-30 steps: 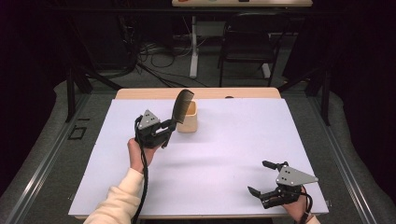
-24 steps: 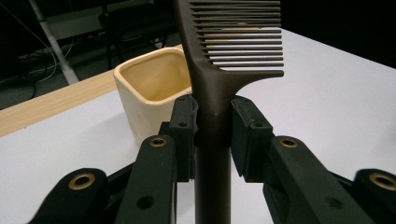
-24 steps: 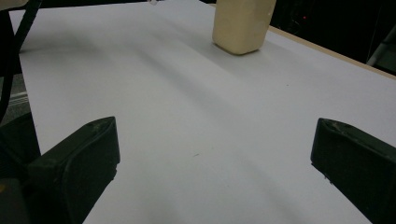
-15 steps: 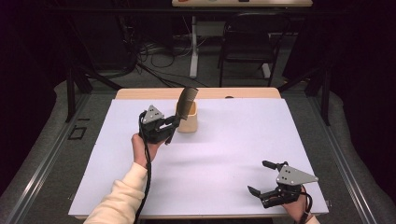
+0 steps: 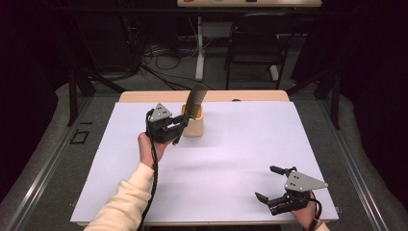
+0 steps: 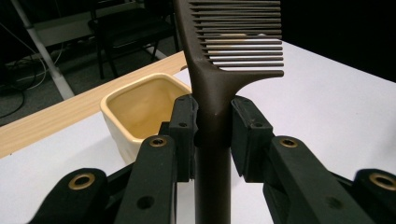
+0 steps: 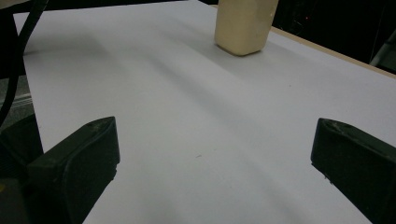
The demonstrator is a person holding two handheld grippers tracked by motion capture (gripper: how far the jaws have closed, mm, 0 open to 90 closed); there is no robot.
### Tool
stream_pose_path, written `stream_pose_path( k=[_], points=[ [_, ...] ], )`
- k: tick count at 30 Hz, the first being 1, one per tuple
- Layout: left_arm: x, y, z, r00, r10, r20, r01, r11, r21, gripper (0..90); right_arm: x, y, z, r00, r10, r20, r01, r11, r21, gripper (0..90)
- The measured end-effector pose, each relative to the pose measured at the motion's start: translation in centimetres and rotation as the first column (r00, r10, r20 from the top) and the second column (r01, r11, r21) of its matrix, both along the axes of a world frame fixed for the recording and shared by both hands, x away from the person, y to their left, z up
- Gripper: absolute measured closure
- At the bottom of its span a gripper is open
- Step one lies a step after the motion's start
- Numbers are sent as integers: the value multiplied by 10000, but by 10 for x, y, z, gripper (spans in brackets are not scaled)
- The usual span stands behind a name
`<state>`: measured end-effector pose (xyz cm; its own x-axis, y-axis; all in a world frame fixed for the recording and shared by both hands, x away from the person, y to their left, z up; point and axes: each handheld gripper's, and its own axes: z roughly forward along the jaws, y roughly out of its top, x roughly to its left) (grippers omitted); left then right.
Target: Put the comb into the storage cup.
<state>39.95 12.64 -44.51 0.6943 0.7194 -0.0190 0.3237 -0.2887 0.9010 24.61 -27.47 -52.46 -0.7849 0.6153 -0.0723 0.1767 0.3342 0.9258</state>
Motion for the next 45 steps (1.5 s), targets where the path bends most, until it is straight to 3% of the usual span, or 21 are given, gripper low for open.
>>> stream_pose_path(
  k=[25,36,45],
  points=[
    [14,-6,17,9999,-130,96,132,9997,-228,719,1,0,-1,10000,62,-6,-62,10000,-20,6],
    [20,-6,26,9998,-87,201,100,9979,-643,719,0,0,0,10000,65,28,-65,10000,-7,7],
    [25,-10,34,9995,-100,303,119,9980,-623,720,0,-1,0,10000,89,-35,-89,10000,23,7]
  ],
)
